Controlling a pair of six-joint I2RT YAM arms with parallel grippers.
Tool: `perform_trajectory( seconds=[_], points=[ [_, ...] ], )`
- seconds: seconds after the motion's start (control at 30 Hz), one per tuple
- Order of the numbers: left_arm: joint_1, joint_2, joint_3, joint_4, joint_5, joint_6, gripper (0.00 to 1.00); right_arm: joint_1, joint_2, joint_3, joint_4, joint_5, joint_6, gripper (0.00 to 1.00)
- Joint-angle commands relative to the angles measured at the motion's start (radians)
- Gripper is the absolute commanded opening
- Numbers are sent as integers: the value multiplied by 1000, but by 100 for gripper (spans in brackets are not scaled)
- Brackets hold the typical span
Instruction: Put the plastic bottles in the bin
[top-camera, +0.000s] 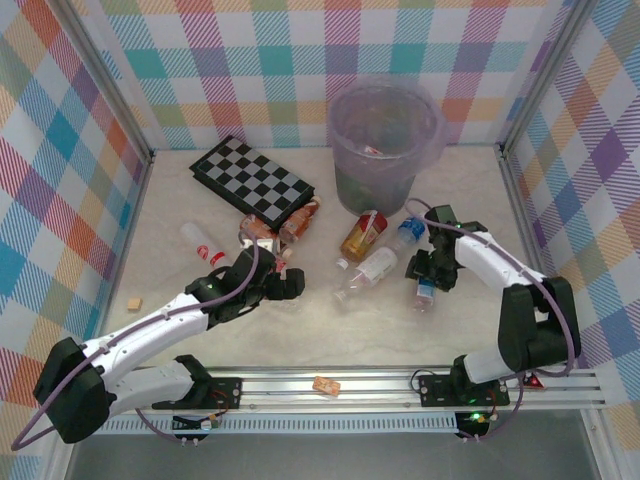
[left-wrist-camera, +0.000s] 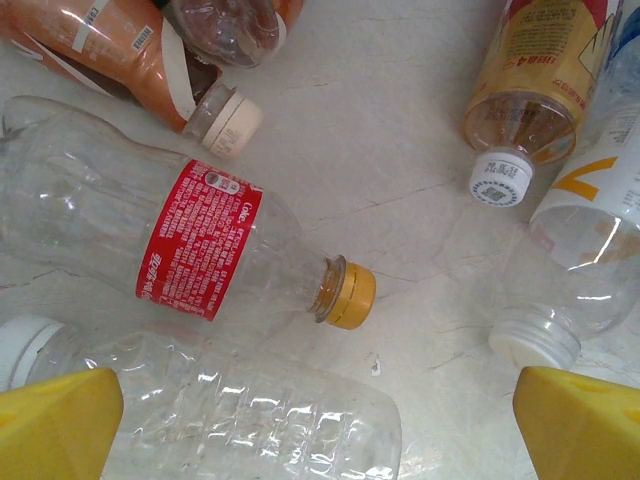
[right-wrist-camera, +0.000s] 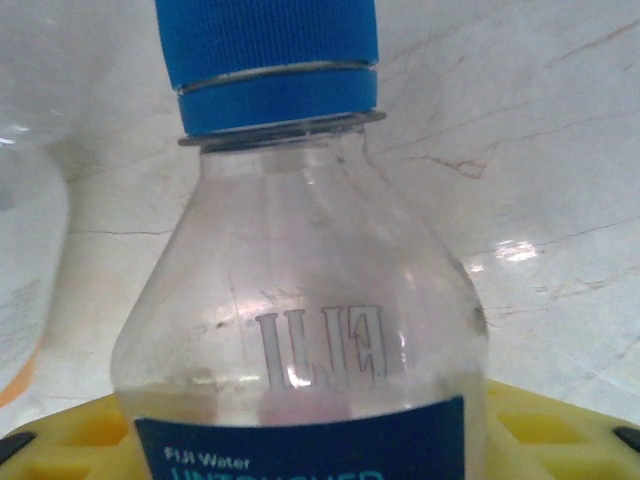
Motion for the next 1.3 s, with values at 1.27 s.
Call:
perform_trajectory(
  seconds=[1.27],
  points=[
    [17,-114,-32,-80,60,-41,100,-9,538,1629,-259,32,-214,46]
  ],
)
